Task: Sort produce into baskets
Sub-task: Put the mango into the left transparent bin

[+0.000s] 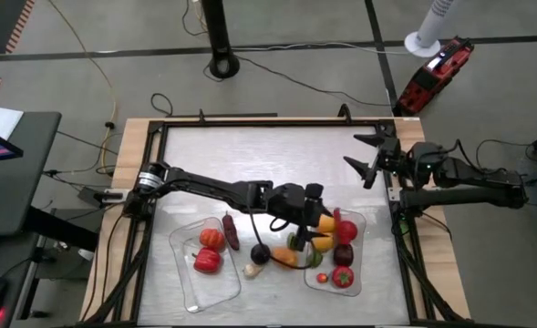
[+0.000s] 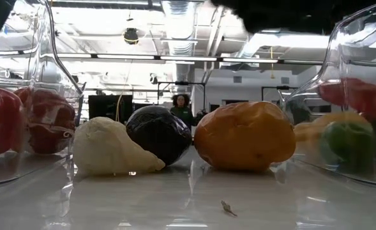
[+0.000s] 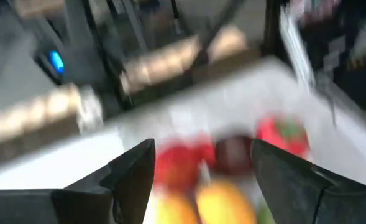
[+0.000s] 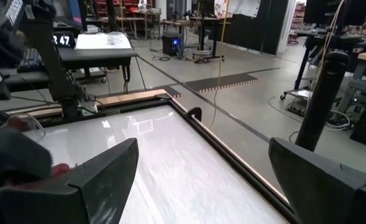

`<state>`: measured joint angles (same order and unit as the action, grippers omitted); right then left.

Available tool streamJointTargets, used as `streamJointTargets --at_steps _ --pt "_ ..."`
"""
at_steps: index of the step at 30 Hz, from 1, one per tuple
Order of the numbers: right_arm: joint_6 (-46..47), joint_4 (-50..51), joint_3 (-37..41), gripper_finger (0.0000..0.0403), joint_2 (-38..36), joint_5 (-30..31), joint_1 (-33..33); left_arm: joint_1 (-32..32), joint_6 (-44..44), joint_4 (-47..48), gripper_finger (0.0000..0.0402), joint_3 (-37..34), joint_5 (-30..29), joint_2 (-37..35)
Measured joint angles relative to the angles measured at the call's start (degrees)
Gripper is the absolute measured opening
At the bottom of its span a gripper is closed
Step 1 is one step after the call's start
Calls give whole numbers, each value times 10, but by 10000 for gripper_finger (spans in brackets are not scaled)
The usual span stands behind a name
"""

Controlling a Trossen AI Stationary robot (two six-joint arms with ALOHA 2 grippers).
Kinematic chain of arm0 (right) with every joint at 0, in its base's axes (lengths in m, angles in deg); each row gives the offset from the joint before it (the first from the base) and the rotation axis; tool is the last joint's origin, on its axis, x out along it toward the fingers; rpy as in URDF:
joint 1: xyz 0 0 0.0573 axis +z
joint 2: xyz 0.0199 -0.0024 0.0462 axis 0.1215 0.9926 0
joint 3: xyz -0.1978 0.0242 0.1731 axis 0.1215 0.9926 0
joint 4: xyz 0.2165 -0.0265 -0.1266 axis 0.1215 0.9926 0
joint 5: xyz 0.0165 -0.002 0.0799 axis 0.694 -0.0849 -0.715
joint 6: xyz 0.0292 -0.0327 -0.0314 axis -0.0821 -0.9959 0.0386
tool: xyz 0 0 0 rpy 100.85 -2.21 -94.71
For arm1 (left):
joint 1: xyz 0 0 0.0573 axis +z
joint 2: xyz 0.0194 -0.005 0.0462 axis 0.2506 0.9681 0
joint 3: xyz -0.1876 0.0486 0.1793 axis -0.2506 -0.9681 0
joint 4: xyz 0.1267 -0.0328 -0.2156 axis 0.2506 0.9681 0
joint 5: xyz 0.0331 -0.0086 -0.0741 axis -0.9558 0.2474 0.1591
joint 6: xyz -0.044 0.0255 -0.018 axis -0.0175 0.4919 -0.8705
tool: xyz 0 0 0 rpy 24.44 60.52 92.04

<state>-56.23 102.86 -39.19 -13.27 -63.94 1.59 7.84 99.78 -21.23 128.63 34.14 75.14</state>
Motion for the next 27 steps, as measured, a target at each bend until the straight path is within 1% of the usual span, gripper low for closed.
streamJointTargets --at_steps 3,5,7,10,12,14,18,19,20,22,27 --pt "1 10 0 386 0 0 0 0 3 110 249 0 -3 -7" --pt "0 11 0 386 0 1 0 0 -14 182 245 0 -3 -8" --pt "-1 11 0 386 0 3 0 -1 -39 242 241 0 18 -7" --pt "0 11 0 386 0 4 0 -8 -86 287 238 0 74 -7" --pt "1 10 0 386 0 4 0 -23 -124 299 238 0 77 -7" --pt "1 6 0 386 0 4 0 -45 -142 315 239 0 41 -7" --pt "2 4 0 386 0 4 0 -92 -142 314 262 -8 -101 4" --pt "5 4 0 386 0 4 0 -100 -141 313 271 -9 -126 5" --pt "8 4 0 386 0 4 0 -107 -139 311 281 -9 -138 6" --pt "12 2 0 386 0 4 0 -114 -141 296 302 -8 -140 3" --pt "12 -2 0 386 0 4 0 -116 -168 294 340 -8 -119 4"
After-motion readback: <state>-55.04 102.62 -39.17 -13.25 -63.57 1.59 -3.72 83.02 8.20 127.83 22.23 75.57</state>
